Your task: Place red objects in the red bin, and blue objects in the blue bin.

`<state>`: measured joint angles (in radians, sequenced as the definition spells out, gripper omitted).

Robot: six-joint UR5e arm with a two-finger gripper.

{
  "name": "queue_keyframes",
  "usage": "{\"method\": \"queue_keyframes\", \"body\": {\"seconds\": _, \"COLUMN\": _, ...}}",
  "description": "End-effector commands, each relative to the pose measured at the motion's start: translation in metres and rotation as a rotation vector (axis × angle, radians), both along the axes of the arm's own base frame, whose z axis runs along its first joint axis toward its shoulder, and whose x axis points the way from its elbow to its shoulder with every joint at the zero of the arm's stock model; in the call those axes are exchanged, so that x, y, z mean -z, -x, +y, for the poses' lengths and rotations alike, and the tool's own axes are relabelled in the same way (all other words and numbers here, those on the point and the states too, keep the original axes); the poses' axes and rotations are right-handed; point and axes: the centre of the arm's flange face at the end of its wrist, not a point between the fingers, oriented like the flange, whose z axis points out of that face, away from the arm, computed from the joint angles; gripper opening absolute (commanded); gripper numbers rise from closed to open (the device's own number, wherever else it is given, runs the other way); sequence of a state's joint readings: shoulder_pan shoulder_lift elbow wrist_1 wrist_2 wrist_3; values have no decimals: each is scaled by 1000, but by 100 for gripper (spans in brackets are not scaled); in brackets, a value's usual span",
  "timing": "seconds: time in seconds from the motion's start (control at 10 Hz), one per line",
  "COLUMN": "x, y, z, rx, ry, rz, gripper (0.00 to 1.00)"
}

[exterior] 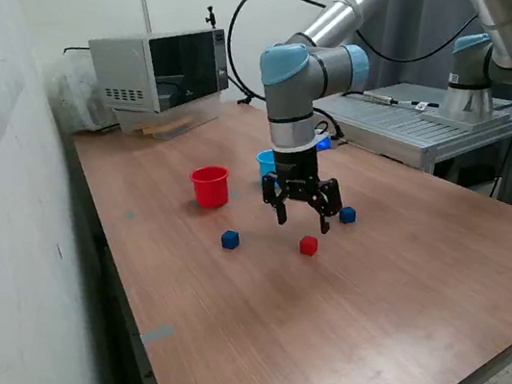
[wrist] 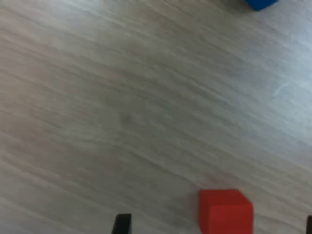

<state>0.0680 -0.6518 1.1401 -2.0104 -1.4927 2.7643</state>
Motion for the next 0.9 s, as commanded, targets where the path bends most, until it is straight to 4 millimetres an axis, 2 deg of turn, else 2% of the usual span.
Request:
{"method": "queue_keyframes", "body": {"seconds": 0.0, "x": 7, "y": -2, "z": -15, "rx": -18, "ry": 0, "rz": -1, "gripper": 100}}
{"method": "queue_keyframes", "body": {"seconds": 0.6, "x": 32, "y": 6, "z": -15, "rx": -18, "ry": -10, "rz": -9, "gripper": 100}}
{"method": "queue_keyframes", "body": {"seconds": 0.7, "x": 32, "y": 6, "z": -14, "rx": -17, "ry": -17, "rz": -8, "gripper": 0}}
{"method": "queue_keyframes", "body": {"seconds": 0.8, "x": 31, "y": 7, "z": -13, "rx": -13, "ry": -27, "rz": -6, "gripper": 0}}
